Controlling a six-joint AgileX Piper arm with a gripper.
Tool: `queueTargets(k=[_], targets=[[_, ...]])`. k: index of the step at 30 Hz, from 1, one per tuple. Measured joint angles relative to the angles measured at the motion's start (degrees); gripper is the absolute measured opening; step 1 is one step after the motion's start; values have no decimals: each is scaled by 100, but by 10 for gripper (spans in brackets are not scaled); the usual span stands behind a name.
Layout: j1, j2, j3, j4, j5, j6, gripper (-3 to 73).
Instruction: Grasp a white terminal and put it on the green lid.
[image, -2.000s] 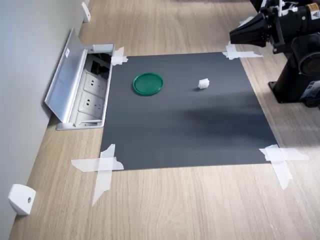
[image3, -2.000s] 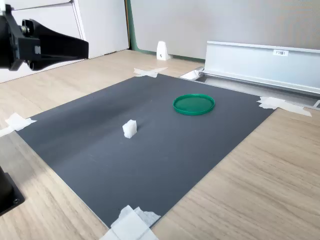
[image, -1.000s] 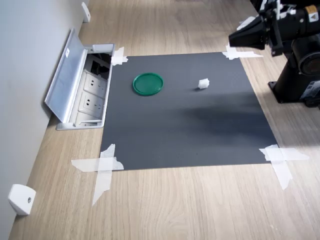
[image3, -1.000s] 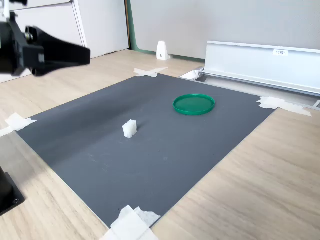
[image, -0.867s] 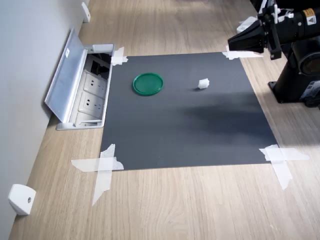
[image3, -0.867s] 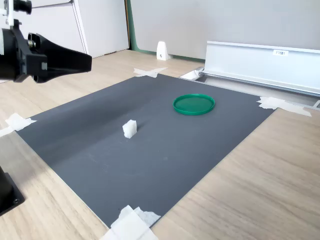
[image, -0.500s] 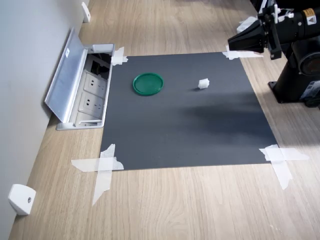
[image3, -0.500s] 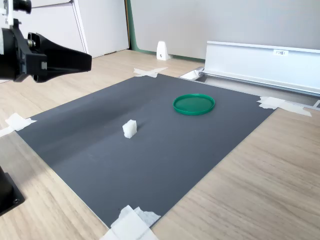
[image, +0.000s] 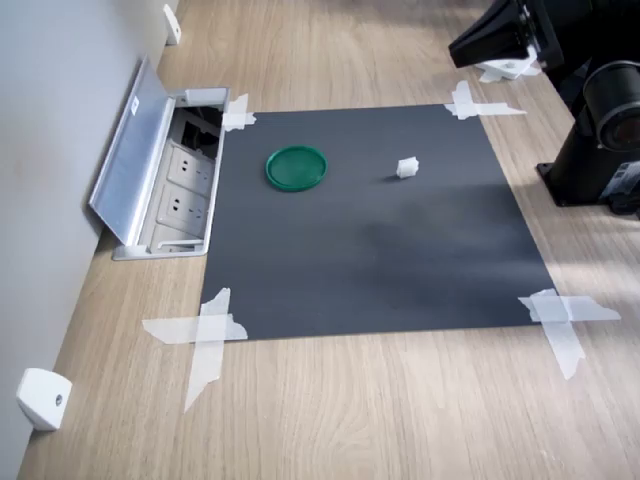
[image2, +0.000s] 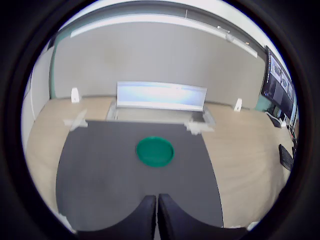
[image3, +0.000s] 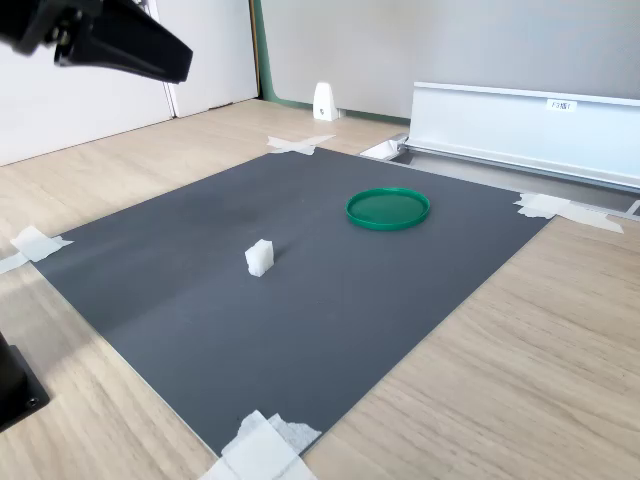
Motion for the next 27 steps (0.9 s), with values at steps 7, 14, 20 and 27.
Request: queueTargets(k=[7,14,20,27], targets=[[0,1341,-888,-75,1252,-370,-8],[0,2359,-992,-54,1605,-1068,-8],[0,2930,-992,-78,1635,-1371,61],[0,3070,-1011,-217,1593,-1400,403]])
